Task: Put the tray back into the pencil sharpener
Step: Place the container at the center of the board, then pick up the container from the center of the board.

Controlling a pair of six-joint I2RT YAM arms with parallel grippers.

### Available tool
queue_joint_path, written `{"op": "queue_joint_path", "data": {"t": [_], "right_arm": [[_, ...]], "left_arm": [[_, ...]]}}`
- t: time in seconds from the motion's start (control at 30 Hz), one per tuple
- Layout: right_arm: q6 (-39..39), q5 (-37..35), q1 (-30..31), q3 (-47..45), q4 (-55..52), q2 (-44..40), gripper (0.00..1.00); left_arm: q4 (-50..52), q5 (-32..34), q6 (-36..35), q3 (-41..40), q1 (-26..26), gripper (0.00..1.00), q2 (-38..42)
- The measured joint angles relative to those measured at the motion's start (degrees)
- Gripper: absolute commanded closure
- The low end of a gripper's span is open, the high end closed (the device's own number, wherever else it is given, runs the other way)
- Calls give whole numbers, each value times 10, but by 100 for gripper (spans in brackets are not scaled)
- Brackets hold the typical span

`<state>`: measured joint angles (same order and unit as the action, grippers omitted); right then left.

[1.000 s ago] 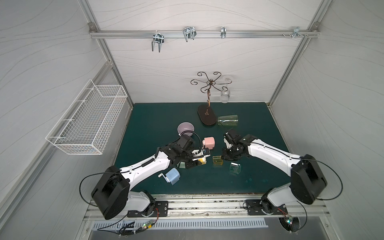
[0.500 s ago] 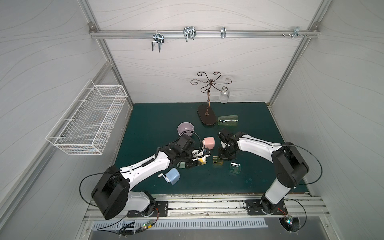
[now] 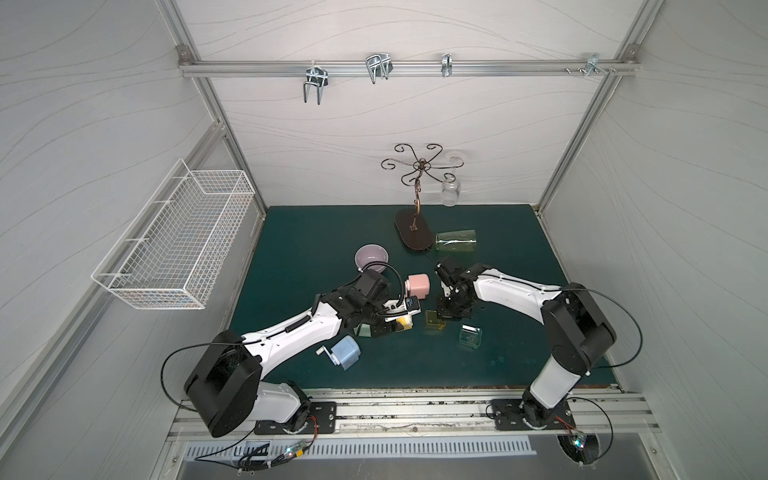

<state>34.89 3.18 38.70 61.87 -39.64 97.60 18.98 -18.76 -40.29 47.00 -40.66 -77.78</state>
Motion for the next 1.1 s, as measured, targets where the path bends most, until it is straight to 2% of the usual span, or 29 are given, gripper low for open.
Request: {"op": "queue_joint_path", "data": {"t": [0.3,0.73,1.1], "right_arm": [[-9,-2,-1,17,-25,0,100],[-23,-3,3,66,-108,-28,100],[-37,2,7,75,-118,-20,100]], "left_arm": [[-6,7,1,5,-6,89,-32],[-48,23,37,59,-36,88,-88],[-53,42,42,69,-55,87,-130]]}}
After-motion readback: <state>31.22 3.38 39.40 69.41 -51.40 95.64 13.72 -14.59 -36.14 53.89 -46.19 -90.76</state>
